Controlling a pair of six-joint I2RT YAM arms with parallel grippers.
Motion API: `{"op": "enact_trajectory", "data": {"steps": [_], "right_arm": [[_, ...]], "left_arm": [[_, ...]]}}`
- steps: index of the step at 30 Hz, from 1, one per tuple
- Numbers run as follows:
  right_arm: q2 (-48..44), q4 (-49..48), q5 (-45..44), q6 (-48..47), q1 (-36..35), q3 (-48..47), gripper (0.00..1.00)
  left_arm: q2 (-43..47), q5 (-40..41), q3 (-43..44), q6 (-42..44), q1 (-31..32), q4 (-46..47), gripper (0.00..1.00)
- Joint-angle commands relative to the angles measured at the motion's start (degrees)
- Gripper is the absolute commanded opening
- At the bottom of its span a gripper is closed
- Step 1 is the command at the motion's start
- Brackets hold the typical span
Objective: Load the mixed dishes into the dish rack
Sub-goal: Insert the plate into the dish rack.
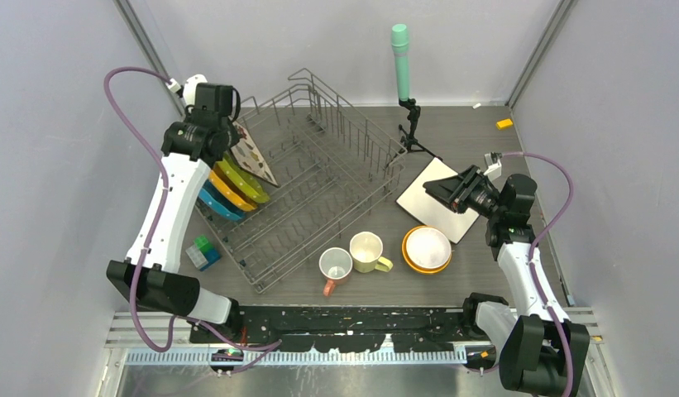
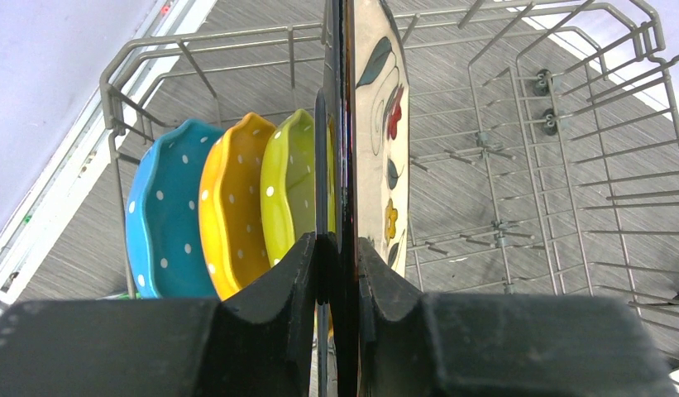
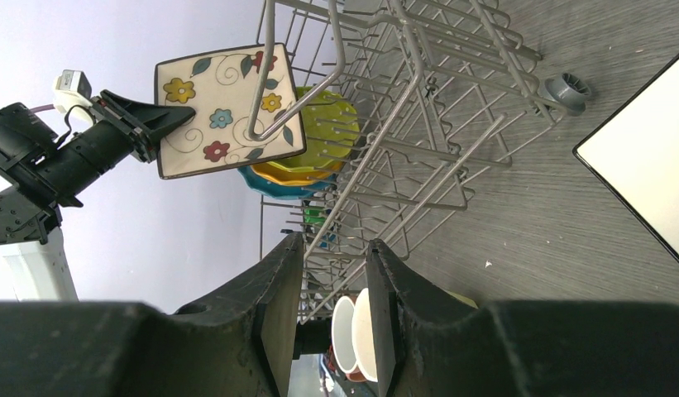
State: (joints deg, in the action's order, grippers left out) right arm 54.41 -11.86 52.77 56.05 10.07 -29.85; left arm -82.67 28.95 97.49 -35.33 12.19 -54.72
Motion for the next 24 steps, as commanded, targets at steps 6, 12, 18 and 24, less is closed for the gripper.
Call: {"op": "enact_trajectory", "data": {"steps": [6, 12, 18, 24], "right_arm": [[-1.14, -1.03, 0.75, -0.74, -0.31, -2.06, 0.40], [-1.11, -0.97, 0.59, -0.84, -0.31, -2.04, 0.40], [-0.89, -0.66, 0.62, -1.22, -0.31, -1.97, 0.40], [-0.97, 0.10, 0.43, -1.96, -0.31, -1.82, 0.40]], "left_arm": [[3.35, 3.75, 2.78, -0.08, -0.41, 9.02, 0.00], [2.03, 4.87, 2.21, 1.18, -0.38, 9.25, 0.00], [1.11, 4.36, 0.09, 1.07, -0.37, 10.21, 0.00], [-0.21, 3.63, -2.09, 0.59, -0.35, 11.40, 0.00]]}}
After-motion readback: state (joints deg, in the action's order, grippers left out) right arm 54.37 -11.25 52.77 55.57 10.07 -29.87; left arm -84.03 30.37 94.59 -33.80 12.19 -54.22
